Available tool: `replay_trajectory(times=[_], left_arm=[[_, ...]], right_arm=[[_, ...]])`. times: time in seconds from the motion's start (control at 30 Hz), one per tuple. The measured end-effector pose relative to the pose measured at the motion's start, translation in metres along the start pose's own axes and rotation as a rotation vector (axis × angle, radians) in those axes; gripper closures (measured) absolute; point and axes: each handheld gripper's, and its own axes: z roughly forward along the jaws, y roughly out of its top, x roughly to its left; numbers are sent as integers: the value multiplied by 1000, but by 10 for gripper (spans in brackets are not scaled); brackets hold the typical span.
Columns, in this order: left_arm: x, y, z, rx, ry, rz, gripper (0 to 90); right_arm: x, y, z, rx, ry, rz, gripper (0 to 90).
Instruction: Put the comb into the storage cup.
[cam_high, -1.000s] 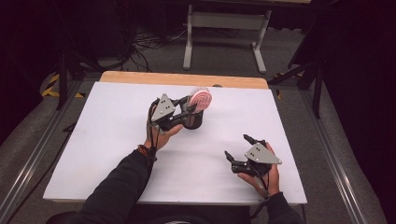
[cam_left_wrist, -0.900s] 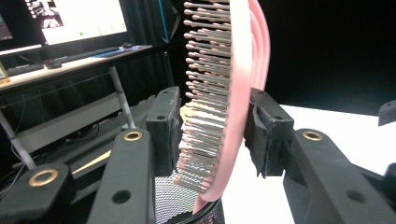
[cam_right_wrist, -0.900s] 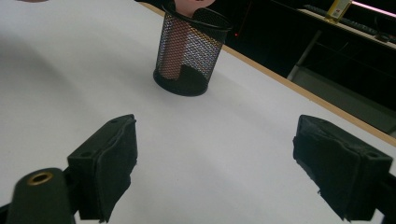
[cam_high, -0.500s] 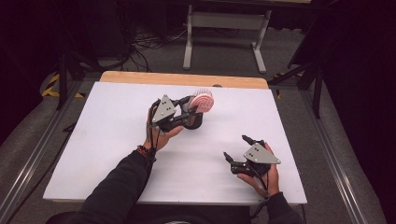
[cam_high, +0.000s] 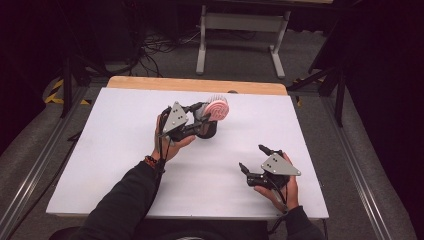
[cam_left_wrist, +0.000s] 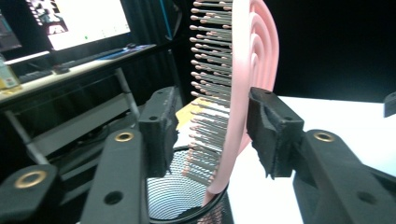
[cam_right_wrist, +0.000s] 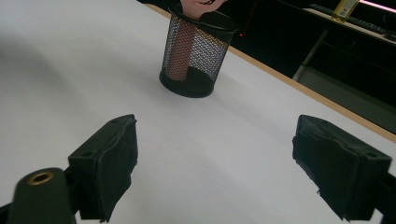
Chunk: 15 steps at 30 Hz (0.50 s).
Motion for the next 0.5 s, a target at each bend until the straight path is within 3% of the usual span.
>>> replay_trajectory(times=[0.5], left_arm=[[1, 7, -6, 32, 22, 52, 307]], right_arm=[[1, 1, 0, -9, 3, 8, 144]])
